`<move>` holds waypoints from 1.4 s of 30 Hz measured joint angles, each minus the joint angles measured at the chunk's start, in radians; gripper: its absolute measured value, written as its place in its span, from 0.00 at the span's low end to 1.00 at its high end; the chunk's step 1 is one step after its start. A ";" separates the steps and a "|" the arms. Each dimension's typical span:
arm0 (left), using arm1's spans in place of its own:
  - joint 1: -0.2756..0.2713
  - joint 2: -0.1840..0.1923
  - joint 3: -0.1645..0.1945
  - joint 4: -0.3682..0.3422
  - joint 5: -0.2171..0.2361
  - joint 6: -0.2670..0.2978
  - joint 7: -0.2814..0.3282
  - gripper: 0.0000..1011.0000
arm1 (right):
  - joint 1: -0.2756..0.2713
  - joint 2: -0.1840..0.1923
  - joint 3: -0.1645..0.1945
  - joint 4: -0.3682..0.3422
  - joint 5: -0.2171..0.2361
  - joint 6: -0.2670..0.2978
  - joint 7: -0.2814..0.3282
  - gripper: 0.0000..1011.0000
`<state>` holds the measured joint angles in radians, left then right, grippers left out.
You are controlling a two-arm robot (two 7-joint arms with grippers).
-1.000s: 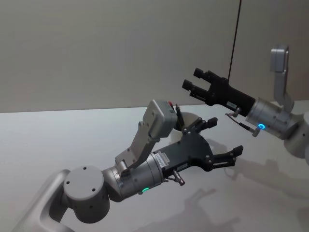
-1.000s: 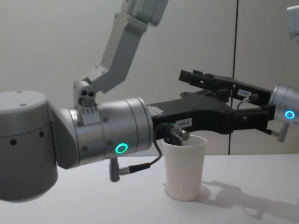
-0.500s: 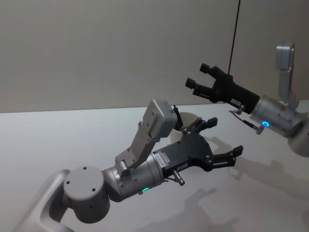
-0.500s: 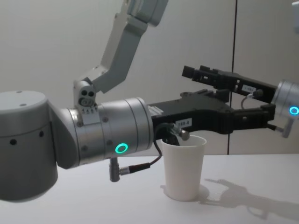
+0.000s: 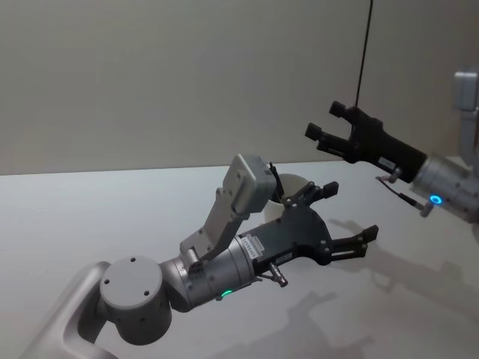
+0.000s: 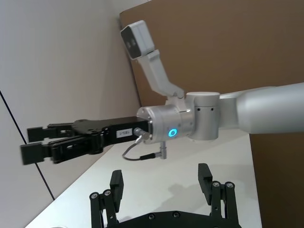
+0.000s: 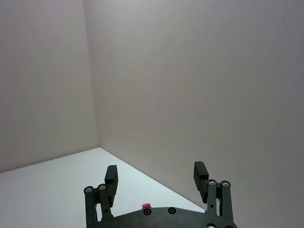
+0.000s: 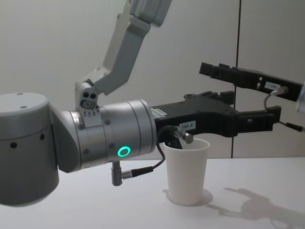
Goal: Place the pen into the pen holder.
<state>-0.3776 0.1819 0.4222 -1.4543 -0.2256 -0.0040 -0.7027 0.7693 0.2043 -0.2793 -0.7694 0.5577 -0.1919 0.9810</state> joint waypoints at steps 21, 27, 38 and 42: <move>0.000 0.000 0.000 0.000 0.000 0.000 0.000 0.99 | -0.258 0.137 0.058 -0.394 0.015 0.164 -0.188 0.99; 0.000 0.000 0.000 0.000 0.000 0.000 0.000 0.99 | -0.323 0.172 0.075 -0.478 0.027 0.190 -0.236 0.99; 0.000 0.000 0.000 0.000 0.000 0.000 0.000 0.99 | -0.406 0.217 0.096 -0.579 0.044 0.220 -0.310 0.99; 0.000 0.000 0.000 0.000 0.000 0.000 0.000 0.99 | -0.417 0.224 0.099 -0.594 0.045 0.224 -0.321 0.99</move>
<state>-0.3776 0.1819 0.4222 -1.4544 -0.2256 -0.0040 -0.7026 0.3523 0.4281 -0.1808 -1.3635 0.6030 0.0324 0.6595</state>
